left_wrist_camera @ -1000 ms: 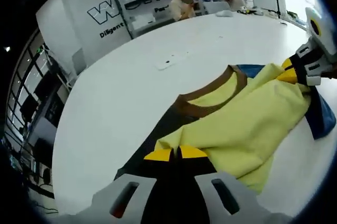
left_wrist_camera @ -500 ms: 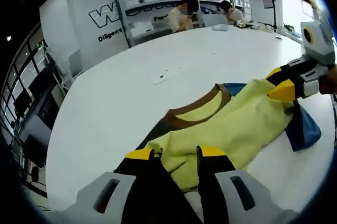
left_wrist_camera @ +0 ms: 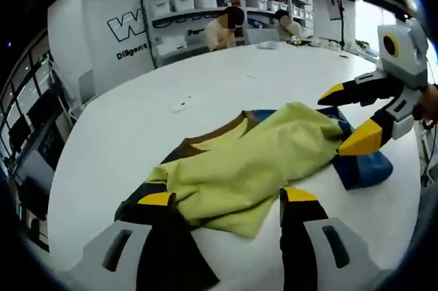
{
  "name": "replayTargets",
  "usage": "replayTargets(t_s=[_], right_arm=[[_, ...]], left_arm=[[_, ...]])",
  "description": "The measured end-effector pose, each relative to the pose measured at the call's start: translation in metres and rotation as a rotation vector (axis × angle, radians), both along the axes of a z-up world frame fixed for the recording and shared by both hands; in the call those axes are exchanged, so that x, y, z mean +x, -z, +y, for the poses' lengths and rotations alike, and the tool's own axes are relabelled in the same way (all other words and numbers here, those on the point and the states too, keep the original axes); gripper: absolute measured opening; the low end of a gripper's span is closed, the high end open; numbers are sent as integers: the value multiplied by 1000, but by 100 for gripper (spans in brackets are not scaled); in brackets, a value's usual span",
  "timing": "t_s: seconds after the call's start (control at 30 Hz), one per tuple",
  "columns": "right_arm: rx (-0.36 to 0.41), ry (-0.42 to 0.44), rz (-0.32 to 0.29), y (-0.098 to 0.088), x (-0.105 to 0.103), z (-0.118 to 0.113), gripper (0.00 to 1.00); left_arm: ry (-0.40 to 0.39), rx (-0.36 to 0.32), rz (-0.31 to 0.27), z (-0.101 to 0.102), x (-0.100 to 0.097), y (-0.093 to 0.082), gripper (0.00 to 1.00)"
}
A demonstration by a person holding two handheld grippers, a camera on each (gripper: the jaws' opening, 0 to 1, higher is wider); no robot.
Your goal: Fold the garment on the visible template until the final outline fits inside the template.
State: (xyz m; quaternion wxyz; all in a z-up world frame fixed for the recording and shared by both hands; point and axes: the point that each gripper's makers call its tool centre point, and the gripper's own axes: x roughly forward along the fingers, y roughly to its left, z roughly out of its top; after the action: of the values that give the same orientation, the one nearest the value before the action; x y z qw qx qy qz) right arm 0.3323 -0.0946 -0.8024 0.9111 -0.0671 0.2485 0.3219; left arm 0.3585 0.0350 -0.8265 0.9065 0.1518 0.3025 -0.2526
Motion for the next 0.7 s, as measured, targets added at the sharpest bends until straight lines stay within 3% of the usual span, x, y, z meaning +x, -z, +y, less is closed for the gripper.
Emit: replayTargets(t_s=[0.13, 0.33, 0.6, 0.7], right_arm=[[-31, -27, -27, 3, -9, 3, 56], [-75, -64, -11, 19, -23, 4, 49], [-83, -88, -12, 27, -29, 5, 33], [-94, -101, -10, 33, -30, 8, 34]], left_arm=[[15, -7, 7, 0, -8, 5, 62], [56, 17, 14, 0, -16, 17, 51], [58, 34, 40, 1, -20, 31, 38], [20, 28, 47, 6, -18, 35, 34]])
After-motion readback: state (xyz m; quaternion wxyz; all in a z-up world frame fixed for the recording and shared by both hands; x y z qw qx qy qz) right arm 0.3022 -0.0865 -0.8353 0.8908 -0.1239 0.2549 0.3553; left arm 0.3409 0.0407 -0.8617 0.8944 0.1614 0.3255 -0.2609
